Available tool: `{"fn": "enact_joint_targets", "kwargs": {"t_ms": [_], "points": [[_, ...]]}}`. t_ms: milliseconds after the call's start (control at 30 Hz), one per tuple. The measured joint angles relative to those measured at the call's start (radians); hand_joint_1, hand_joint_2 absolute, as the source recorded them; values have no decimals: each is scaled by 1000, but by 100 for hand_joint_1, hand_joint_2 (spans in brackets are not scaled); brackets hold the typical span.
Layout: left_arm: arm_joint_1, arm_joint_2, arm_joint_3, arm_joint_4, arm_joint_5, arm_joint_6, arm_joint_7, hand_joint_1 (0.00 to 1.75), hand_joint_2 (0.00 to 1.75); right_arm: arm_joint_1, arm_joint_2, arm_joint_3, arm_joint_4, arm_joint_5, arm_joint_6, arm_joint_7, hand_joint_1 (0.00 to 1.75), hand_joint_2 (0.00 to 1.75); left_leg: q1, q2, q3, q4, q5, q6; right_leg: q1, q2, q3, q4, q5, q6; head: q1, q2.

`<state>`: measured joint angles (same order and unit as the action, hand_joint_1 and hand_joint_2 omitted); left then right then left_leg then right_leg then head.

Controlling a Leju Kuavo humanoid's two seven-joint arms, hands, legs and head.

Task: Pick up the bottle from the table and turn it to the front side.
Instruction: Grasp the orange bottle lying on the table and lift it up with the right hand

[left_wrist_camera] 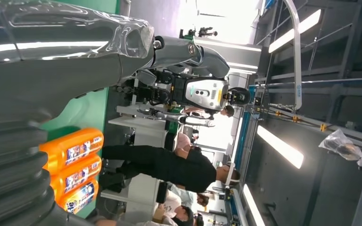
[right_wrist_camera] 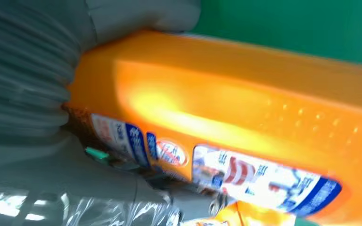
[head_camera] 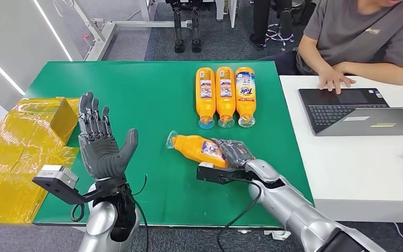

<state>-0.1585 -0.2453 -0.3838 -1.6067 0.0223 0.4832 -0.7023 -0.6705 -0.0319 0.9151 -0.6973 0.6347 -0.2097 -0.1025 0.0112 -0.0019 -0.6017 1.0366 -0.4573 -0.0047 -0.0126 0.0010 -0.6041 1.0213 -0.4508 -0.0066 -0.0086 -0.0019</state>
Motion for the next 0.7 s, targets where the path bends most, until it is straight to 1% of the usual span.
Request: {"fn": "enact_joint_targets", "kwargs": {"t_ms": [100, 167, 267, 433, 500, 567, 633, 700], "points": [[4, 0, 0, -4, -3, 10, 0, 0, 175, 60, 2, -64, -62, -36, -115, -16, 175, 175, 0, -1, -1, 0, 0, 0, 0, -1, -1, 0, 0, 0, 0, 0], [6, 0, 0, -6, -3, 14, 0, 0, 175, 108, 5, -117, -118, -71, -194, -54, 175, 175, 0, -1, -2, 0, 0, 0, 0, -1, -2, 0, 0, 0, 0, 0], [6, -1, 0, -6, -2, 14, 0, 0, 175, 183, 15, -194, -204, -128, -293, -142, 175, 175, 0, -2, -3, 0, -1, 0, 0, -1, -2, 0, -1, 0, 0, 0], [5, -4, 0, -5, 13, -10, 0, 0, 175, 294, 41, -294, -314, -211, -415, -308, 175, 175, 0, -2, -4, 0, -2, 0, 0, -1, -3, 0, -1, 1, 0, 0], [5, -9, 0, -3, 28, -47, 0, 0, 175, 322, 54, -325, -344, -233, -456, -372, 175, 175, 0, -1, -4, 0, -2, 0, 0, -1, -4, 0, -1, 1, 0, 0], [4, -18, 0, 6, 44, -108, 0, 0, 175, 341, 68, -351, -371, -242, -479, -423, 175, 175, 0, -1, -4, 0, -2, 0, 0, -1, -4, 0, -1, 1, 0, 0], [1, -24, 0, 26, 64, -182, 0, 0, 175, 352, 80, -371, -396, -237, -486, -452, 175, 175, 0, -1, -4, 0, -2, 0, 0, -1, -4, 0, -1, 1, 0, 0], [-2, -27, 0, 51, 91, -258, 0, 0, 175, 356, 90, -383, -415, -226, -486, -462, 175, 175, 0, -1, -4, 0, -1, 0, 0, 0, -4, 0, -1, 1, 0, 0]]}}
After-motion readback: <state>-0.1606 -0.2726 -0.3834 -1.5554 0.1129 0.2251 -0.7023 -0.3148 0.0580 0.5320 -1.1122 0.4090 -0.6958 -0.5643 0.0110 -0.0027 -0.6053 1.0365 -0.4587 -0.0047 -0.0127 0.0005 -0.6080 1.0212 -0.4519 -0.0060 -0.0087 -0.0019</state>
